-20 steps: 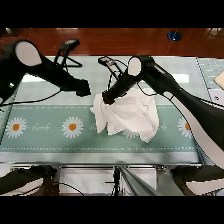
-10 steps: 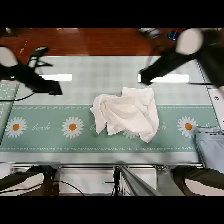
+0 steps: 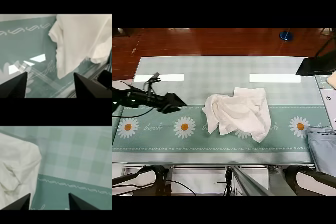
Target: Fold the shirts.
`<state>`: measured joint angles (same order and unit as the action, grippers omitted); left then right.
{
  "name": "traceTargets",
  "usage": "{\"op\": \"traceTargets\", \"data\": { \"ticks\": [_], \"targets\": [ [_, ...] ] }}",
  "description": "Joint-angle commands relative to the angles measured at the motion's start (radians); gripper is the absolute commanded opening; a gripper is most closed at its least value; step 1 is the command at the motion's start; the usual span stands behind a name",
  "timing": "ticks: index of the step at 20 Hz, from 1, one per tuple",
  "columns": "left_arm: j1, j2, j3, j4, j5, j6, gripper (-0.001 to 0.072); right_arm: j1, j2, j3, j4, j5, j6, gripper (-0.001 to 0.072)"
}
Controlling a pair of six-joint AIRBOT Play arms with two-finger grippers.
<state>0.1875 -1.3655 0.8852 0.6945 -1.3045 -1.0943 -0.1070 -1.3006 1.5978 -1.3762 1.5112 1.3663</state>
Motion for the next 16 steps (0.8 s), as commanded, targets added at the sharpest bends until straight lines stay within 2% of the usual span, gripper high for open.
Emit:
{"op": "traceTargets", "data": {
  "ticks": [1,4,8,10,13,16],
  "targets": [
    [-0.101,-0.086,-0.030,-0.105,0.056,0.034,0.0706,-0.034,0.002,0.000,0.018,0.012,-0.010,0.0538],
    [-0.192,-0.196,-0.023,-0.124,0.072,0.031,0.0706,-0.032,0.002,0.000,0.025,0.026,-0.010,0.0528],
    [-0.253,-0.275,0.018,-0.278,0.077,0.085,0.0706,-0.032,0.002,0.000,0.025,0.059,-0.010,0.0528],
    [-0.285,-0.299,0.061,-0.284,0.089,0.083,0.0706,-0.032,0.002,0.000,0.024,0.060,-0.010,0.0528],
    [-0.332,-0.340,0.122,-0.283,0.099,0.042,0.0704,-0.032,0.002,0.000,0.025,0.066,-0.010,0.0528],
    [-0.369,-0.388,0.167,-0.246,0.093,-0.023,0.0660,-0.032,0.002,0.000,0.025,0.082,-0.010,0.0528]
  ]
}}
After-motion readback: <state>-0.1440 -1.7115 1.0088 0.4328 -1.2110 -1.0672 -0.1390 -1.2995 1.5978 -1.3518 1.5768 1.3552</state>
